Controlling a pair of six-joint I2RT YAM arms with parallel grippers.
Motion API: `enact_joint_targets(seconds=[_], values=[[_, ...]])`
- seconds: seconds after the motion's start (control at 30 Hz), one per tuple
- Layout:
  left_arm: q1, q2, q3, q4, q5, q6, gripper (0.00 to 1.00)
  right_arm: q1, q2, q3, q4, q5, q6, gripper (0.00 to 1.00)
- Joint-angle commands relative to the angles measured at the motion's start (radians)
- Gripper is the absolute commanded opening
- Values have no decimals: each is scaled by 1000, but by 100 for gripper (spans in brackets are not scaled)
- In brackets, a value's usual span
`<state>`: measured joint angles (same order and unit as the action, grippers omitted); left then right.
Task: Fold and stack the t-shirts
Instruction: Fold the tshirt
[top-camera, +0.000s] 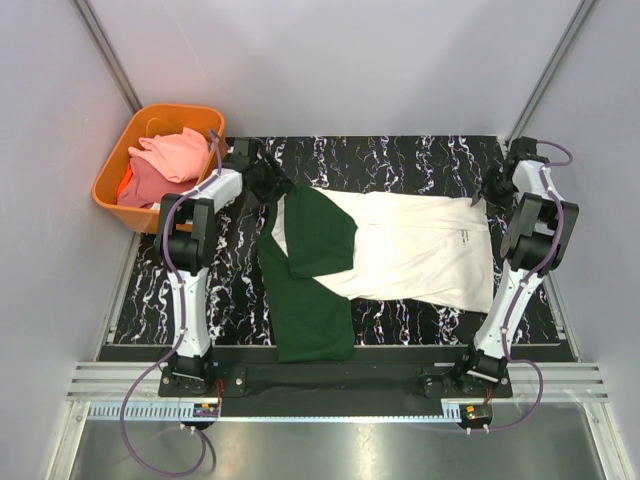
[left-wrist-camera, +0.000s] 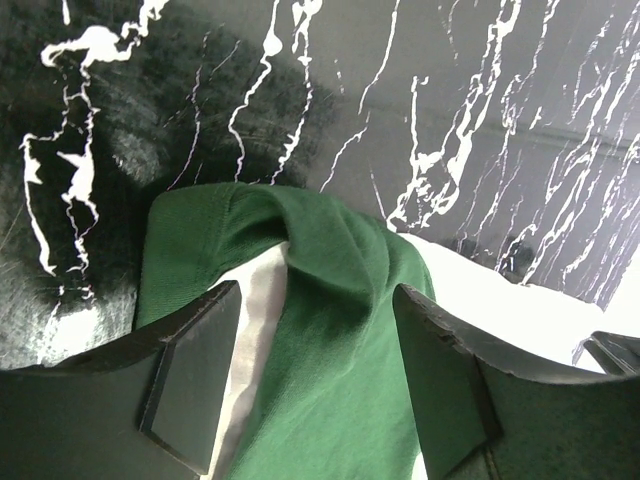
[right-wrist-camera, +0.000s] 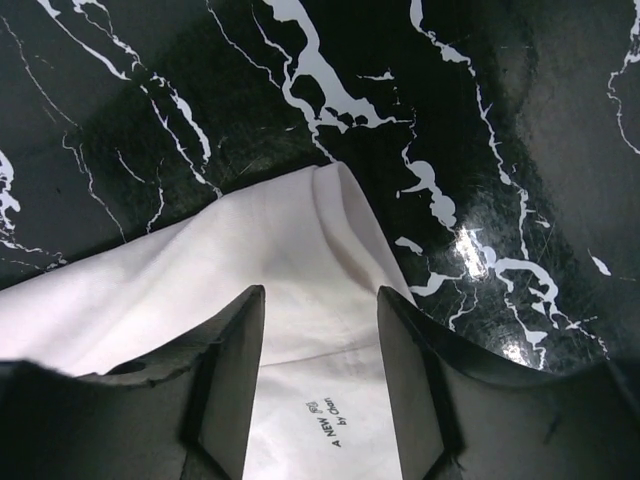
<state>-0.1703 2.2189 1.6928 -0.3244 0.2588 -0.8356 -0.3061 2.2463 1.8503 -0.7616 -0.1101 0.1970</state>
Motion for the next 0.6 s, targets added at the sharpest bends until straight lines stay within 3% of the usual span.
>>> enact_joint_targets(seconds=[0.0, 0.2, 0.33, 0.43, 0.47, 0.57], values=[[0, -19, 25, 62, 20, -3, 68, -4, 18, 50, 24, 6, -27, 57], [0, 42, 71, 30, 19, -16, 66, -4, 32, 46, 25, -8, -34, 63], [3, 77, 123, 28, 20, -8, 58, -4, 52, 63, 27, -14, -38, 61], [2, 108, 168, 28, 20, -2, 42, -4, 65, 73, 25, -5, -39, 57], [2, 111, 174, 28, 20, 0, 32, -4, 71, 81, 27, 1, -42, 55], [3, 110, 182, 19, 4, 27, 18, -5, 102, 115, 21, 21, -38, 48]])
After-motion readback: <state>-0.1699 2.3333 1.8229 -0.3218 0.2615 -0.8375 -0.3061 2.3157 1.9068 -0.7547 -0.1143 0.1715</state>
